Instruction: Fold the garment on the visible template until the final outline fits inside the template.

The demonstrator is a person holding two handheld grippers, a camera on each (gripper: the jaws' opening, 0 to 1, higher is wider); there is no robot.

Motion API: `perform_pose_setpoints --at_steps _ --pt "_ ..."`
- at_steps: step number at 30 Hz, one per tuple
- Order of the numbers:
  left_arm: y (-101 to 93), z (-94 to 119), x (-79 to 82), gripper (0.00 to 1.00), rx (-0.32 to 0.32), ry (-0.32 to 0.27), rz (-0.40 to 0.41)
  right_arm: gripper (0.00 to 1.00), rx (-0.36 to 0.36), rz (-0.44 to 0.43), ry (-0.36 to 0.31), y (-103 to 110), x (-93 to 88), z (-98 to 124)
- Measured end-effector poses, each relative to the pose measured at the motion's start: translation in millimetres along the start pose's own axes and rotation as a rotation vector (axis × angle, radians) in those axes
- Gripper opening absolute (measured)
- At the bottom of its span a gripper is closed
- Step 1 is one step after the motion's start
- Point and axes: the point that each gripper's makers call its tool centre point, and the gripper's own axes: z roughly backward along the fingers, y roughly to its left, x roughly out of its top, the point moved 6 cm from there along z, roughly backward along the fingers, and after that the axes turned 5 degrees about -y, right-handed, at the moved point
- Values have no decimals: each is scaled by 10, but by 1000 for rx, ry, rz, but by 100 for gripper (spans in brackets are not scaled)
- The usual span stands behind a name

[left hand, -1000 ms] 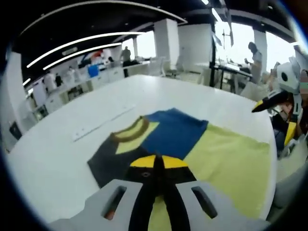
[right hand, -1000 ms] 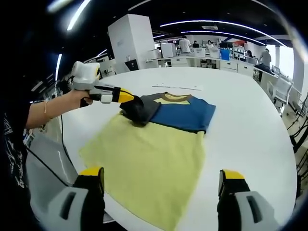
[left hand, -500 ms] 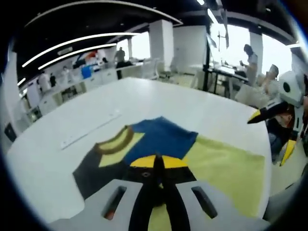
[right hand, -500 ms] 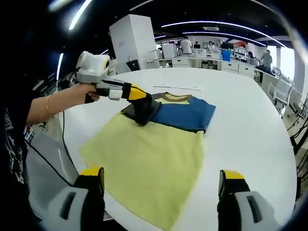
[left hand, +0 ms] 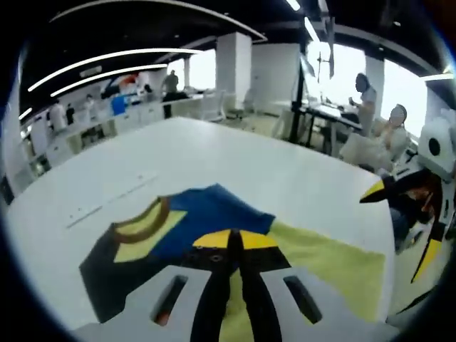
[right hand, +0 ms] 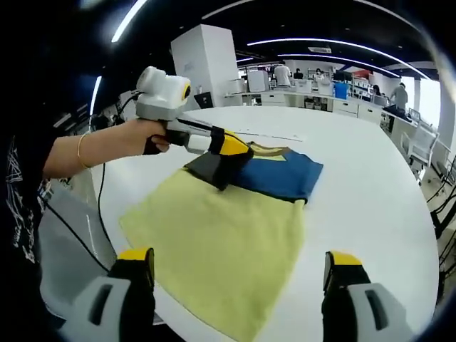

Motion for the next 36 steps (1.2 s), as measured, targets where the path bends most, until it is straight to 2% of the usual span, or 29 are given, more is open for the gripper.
perform_pose_setpoints --at_steps 11,17,20,28,33,36 --pt "-119 -325 -79 0 -60 16 61 99 -18 -19 38 -66 -113 25" --pt "-158 -407 -118 2 -68 16 94 99 -15 -22 43 -80 -135 20" --pt "-180 -426 -122 7 -77 6 112 99 -12 -19 47 -79 -134 7" --pt "-208 -396 -80 26 -97 -50 80 99 -10 -17 43 -84 -121 -15" --pt "-187 -311 -123 41 -83 -69 59 99 -9 -19 44 -71 -121 -24" --pt "-153 -243 -179 45 -58 -55 12 99 -6 -21 46 -55 -126 -34"
